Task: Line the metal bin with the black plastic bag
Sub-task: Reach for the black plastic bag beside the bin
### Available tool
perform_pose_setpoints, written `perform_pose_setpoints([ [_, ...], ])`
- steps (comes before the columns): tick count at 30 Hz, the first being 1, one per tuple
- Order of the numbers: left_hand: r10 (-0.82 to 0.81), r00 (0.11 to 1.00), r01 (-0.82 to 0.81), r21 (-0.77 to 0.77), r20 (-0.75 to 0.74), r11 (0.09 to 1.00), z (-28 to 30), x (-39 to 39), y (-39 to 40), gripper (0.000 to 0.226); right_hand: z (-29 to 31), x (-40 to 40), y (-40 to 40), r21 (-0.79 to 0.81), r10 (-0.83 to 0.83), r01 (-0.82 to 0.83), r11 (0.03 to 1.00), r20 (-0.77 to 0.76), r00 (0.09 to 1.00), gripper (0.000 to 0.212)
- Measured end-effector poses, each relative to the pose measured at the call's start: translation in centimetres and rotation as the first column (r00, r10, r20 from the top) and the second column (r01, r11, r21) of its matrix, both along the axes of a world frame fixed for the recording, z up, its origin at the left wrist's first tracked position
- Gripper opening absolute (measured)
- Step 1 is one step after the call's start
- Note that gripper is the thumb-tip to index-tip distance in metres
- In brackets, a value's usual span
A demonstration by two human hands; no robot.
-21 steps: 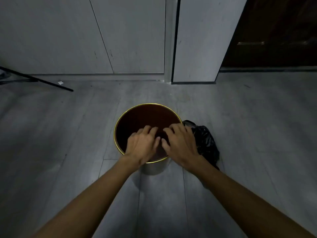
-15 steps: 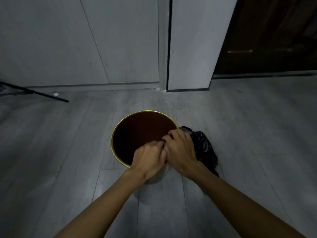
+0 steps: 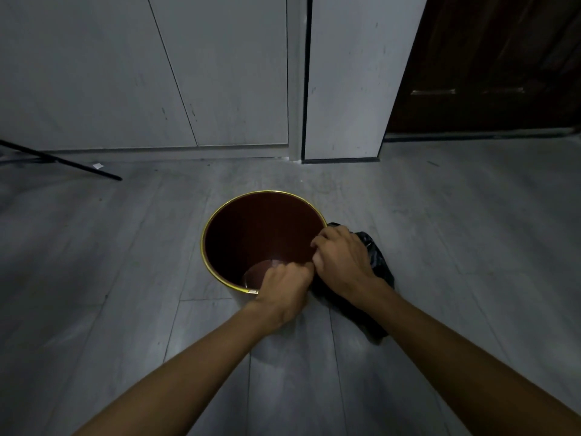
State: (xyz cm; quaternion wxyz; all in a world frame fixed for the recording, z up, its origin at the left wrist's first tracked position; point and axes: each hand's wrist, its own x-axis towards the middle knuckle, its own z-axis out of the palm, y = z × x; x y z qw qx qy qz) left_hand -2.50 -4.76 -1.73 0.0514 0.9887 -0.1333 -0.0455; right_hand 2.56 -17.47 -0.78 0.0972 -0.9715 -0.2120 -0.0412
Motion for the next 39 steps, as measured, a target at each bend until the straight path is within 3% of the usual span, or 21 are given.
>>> perform_pose_setpoints([
  [5,-0.077,0.997,0.077,0.07,-0.009,0.995,0.2,-1.7,0.5,0.031,0.2,-1.7,-0.4,-0.052,0.022,-0.022,0.998,0.007,1.0,0.032],
  [11,-0.194,0.981,0.194,0.109,-0.012,0.975,0.4,-4.2,1.6,0.045,-0.4,-3.7,-1.2,-0.021,0.077,-0.074,0.997,0.185,0.98,0.028],
  [15,-0.237,0.971,0.239,0.08,-0.041,0.968,0.2,-4.9,1.9,0.051,-0.7,-3.7,-1.3,-0.043,0.109,-0.103,0.994,0.179,0.978,0.03],
  [18,-0.217,0.974,0.219,0.025,-0.067,0.975,0.0,-4.7,1.9,0.052,-0.4,-2.2,-1.7,0.074,0.072,-0.091,0.993,0.232,0.97,0.025],
  [21,-0.179,0.983,0.18,0.009,-0.04,0.984,-0.1,-4.2,1.4,0.061,-0.1,0.7,-2.3,0.245,-0.112,0.048,0.968,0.252,0.961,0.028],
  [25,-0.142,0.989,0.143,-0.016,0.034,0.99,0.1,-2.9,-0.2,0.081,-0.8,4.4,-3.4,0.358,-0.397,0.326,0.875,0.144,0.907,0.039],
  [29,-0.125,0.983,0.145,-0.151,0.132,0.978,0.4,-1.3,-2.0,0.081,-3.7,6.2,-5.4,0.121,-0.456,0.462,0.879,-0.071,0.887,0.046],
  [32,-0.134,0.979,0.167,-0.226,0.156,0.96,0.4,0.1,-2.9,0.08,-6.8,5.8,-6.2,0.005,-0.445,0.454,0.891,-0.186,0.876,0.038],
  [35,-0.099,0.987,0.129,-0.263,0.127,0.956,0.2,1.5,-3.7,0.073,-9.6,4.6,-6.4,-0.081,-0.347,0.337,0.938,-0.232,0.909,0.032],
  [39,-0.086,0.991,0.109,-0.247,0.101,0.963,-0.1,2.5,-4.4,0.071,-12.0,3.4,-5.7,-0.057,-0.29,0.291,0.955,-0.39,0.874,0.042],
])
